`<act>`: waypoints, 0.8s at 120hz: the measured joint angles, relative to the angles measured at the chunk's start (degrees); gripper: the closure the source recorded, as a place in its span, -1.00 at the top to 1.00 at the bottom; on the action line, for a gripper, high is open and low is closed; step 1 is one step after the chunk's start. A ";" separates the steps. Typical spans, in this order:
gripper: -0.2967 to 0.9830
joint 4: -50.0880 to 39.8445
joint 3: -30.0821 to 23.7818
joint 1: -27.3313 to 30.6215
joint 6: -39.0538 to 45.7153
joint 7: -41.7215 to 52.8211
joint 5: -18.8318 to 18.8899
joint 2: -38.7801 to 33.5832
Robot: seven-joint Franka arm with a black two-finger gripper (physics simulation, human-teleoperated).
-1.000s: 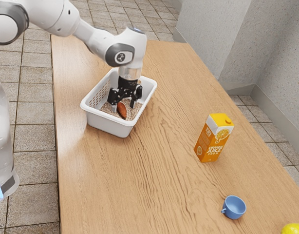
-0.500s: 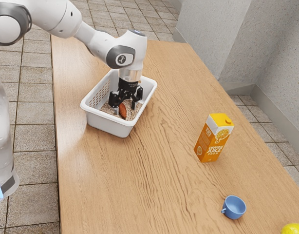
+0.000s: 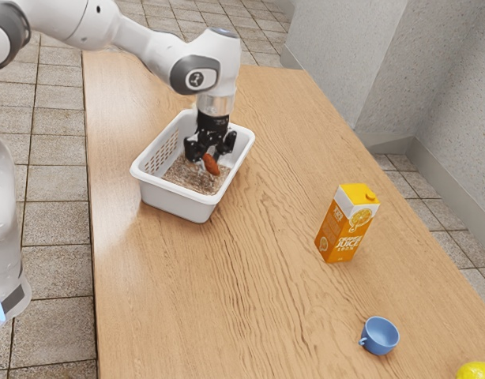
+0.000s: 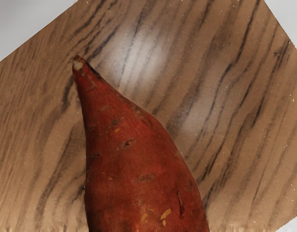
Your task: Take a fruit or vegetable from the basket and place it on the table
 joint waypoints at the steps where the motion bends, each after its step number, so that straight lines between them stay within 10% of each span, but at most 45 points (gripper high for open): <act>1: -0.30 0.50 -0.19 -0.07 -0.31 -0.06 0.22 -0.09; 72: -0.30 14.60 -24.26 -7.66 -12.83 -8.79 -0.50 5.10; 96: 0.30 14.60 -24.66 -9.02 -11.91 -11.10 -0.94 5.15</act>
